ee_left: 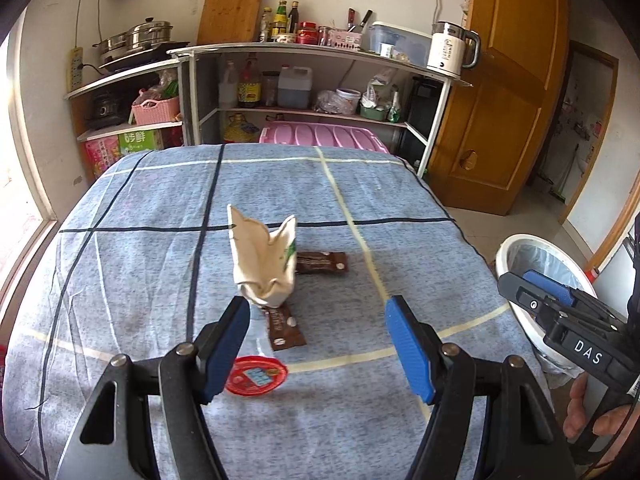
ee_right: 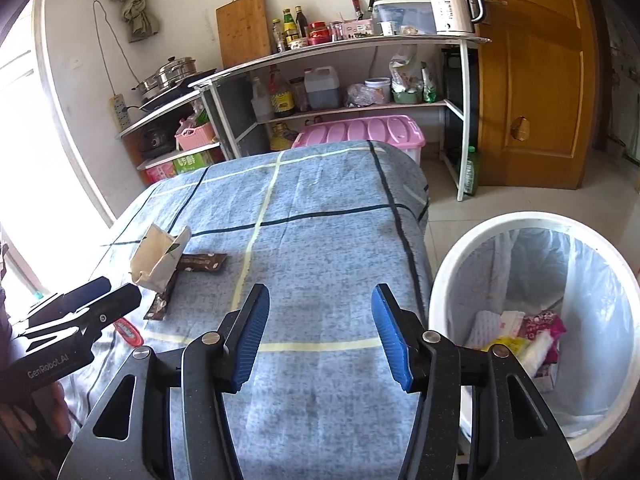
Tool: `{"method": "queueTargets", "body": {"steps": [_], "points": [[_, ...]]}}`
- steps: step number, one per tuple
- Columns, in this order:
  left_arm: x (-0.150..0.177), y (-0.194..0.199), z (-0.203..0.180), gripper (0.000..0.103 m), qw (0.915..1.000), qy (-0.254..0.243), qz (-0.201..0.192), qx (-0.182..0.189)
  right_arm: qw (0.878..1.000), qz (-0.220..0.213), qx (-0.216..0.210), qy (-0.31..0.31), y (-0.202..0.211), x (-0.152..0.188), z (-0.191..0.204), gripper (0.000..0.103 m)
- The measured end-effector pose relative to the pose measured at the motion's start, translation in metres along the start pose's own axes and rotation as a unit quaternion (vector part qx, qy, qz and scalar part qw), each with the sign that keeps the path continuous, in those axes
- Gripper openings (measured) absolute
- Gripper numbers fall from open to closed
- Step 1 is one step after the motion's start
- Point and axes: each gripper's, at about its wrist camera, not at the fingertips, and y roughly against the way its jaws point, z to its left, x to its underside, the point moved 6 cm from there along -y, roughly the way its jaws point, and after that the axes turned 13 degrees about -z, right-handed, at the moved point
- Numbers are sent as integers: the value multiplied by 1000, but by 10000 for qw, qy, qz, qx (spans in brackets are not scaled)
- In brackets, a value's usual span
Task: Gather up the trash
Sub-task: 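Move both open grippers back over the beige paper bag on the table, then grasp the beige paper bag with the left gripper while the right gripper grasps a brown snack bar wrapper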
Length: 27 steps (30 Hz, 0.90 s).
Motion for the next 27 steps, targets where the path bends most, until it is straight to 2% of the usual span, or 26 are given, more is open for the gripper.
{"method": "queueTargets", "body": {"steps": [10,18,24,27], "points": [[1,-19,44,72,9995,234,161,-161,9990,309,-276,154,-39,4,34,54],[-2,-43,39,74,9991,174,361,160,9987,422,-194,213,-56,6,40,54],[2,-66,35,74,9978,107,636,139,9985,454,-177,240,-60,6,42,54],[0,-67,37,73,9979,195,579,195,9985,484,-159,212,-62,6,42,54]]}}
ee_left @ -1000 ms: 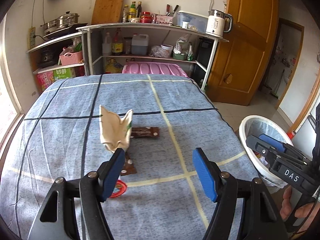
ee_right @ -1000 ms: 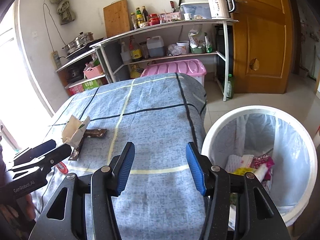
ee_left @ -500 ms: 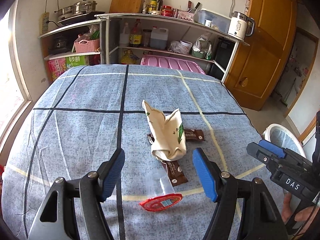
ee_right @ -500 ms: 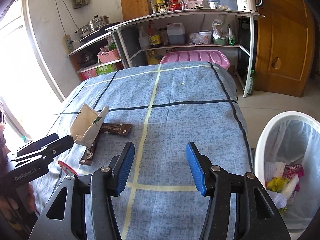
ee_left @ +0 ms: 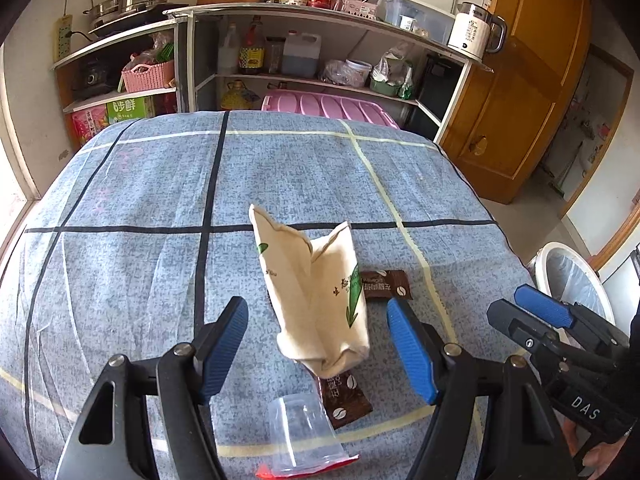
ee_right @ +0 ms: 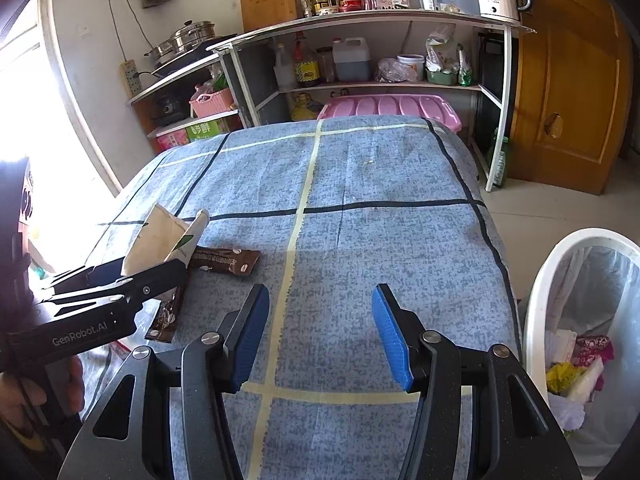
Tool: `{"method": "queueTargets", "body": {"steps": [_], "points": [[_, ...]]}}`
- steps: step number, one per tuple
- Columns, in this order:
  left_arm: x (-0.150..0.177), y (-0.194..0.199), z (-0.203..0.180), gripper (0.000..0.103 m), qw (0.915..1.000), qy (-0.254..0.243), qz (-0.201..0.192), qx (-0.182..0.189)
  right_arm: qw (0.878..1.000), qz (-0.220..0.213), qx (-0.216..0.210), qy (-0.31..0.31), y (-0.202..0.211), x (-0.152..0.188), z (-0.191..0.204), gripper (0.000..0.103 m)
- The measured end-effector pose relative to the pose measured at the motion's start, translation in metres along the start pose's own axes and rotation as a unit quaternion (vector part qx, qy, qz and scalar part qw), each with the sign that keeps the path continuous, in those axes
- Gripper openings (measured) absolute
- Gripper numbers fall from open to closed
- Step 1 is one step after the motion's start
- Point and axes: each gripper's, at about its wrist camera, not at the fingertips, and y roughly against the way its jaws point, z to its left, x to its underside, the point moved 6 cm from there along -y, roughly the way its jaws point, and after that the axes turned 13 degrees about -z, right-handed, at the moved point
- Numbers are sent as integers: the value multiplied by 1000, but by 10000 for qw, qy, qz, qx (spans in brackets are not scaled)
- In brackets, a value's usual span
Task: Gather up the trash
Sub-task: 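Grasp the beige paper bag with the left gripper while the right gripper grasps a brown snack bar wrapper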
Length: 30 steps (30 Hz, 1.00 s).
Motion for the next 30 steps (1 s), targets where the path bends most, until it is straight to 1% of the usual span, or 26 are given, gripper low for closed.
{"method": "queueTargets", "body": {"steps": [4,5,6,8,11,17,22,28,30], "points": [[0,-5,3,65,9999,6,101,-32,10000,11,-17,8,-2,0,3,54],[-1,-6,3,60,10000,22,71,-1,10000,10,-17,15,-2,0,5,54],[-1,-6,4,52,10000,36,73,-12,10000,19,-24,15,-3,0,6,54],[-1,-5,4,45,10000,4,63,-24,10000,32,-44,16,-4,1,8,54],[-3,0,7,41,10000,-43,-19,-61,9999,64,-60,49,-7,1,12,54],[-11,15,21,40,9996,30,-255,-137,9997,83,-188,132,-12,1,23,54],[-11,23,36,40,9994,244,-235,-37,9992,133,-347,161,-18,1,36,54],[-3,33,57,40,9986,356,-292,-263,9976,146,-571,350,-25,-1,54,54],[1,36,62,40,9982,388,-289,-345,9965,180,-732,347,-25,1,62,54]]}}
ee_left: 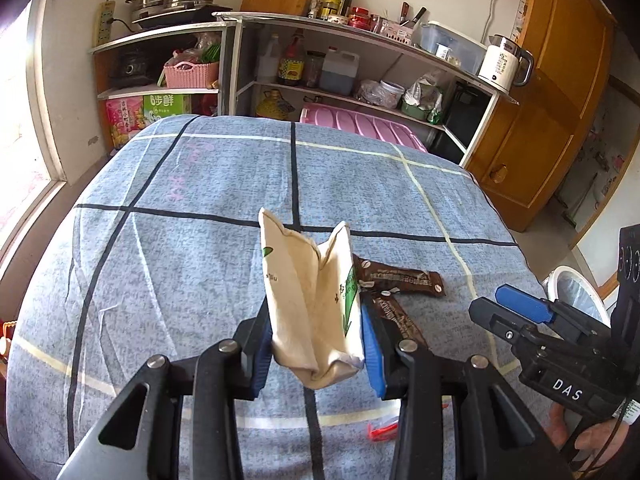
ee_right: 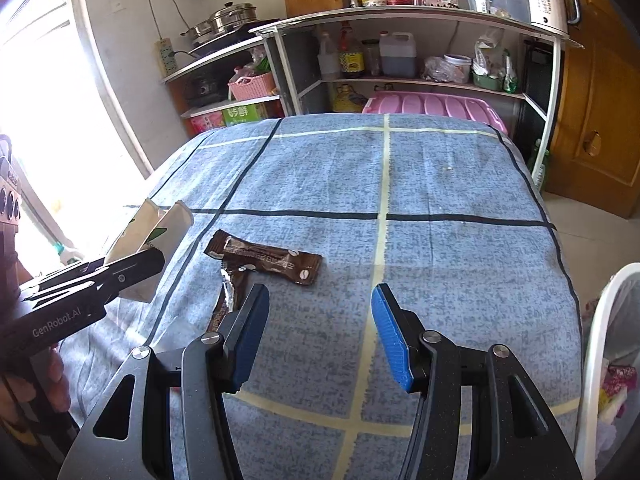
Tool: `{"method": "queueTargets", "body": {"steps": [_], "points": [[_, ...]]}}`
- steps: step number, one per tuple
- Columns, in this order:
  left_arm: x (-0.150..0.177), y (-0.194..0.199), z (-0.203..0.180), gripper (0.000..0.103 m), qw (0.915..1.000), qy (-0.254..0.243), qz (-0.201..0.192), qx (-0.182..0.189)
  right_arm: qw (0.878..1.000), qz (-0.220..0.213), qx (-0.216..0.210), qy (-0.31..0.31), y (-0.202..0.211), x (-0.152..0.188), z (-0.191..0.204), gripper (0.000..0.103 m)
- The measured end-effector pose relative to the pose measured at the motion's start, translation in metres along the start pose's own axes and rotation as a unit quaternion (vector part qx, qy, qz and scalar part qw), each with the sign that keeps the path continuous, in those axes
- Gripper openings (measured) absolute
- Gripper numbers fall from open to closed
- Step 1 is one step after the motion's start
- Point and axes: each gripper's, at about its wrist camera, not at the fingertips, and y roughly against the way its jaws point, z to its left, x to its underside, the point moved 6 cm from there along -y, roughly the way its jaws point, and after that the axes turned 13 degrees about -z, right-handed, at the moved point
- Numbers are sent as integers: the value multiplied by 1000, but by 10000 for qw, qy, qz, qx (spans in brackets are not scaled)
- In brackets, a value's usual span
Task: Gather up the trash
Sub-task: 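Grasp the beige paper bag with the left gripper while the right gripper grasps a brown snack bar wrapper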
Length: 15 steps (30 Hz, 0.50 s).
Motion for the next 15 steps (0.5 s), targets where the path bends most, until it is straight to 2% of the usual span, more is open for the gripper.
{"method": "queueTargets", "body": {"steps": [3,15], "points": [[4,4,7,40,10000,39,-12,-76,9995,137,-294,39,-5,4,14,54],[15,14,23,40,9998,154,19,-145,9964,545,-537,376,-39,21,43,54]]}}
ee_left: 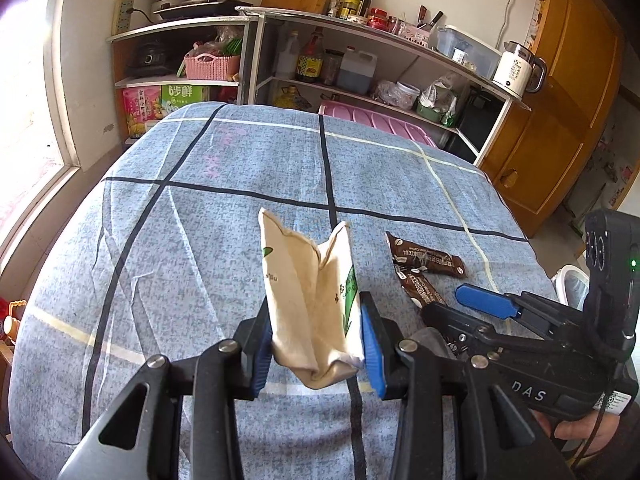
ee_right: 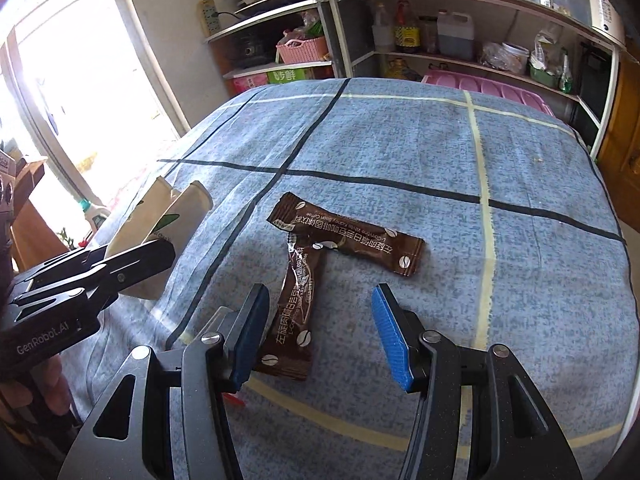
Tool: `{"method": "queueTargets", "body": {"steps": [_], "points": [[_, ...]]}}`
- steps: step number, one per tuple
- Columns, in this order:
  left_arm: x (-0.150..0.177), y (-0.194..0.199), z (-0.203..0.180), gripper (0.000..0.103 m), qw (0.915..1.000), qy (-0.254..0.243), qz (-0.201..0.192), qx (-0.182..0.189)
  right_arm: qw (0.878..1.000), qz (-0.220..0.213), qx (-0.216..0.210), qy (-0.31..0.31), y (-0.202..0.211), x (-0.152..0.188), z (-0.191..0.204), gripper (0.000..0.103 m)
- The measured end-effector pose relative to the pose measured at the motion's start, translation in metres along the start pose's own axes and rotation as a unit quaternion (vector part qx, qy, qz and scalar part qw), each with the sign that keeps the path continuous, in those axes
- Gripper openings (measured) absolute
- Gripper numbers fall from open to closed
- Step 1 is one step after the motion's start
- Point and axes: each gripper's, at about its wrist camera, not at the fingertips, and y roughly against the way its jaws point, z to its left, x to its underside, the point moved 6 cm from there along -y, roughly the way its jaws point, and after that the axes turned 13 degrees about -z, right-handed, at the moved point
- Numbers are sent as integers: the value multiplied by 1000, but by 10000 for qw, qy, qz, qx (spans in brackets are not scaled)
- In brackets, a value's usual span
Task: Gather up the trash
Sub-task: 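Grasp the beige paper bag with the left gripper while the right gripper grasps a brown snack bar wrapper, then carry the beige bag and brown wrapper over the bin and open both grippers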
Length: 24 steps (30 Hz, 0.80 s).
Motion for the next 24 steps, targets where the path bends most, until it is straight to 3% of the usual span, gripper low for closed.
{"method": "queueTargets", "body": {"steps": [4,12,24], "points": [[1,1,-1,40,10000,1,6,9,9999,0,71,81,-3,-2,1,51],[3,6,-3,40,10000,6,-2,20,9998,44,-15,178,2,5,5,21],[1,19,-24,40,9998,-158,-77,114,9998,-73,-185,35,23,6,2,20]]}}
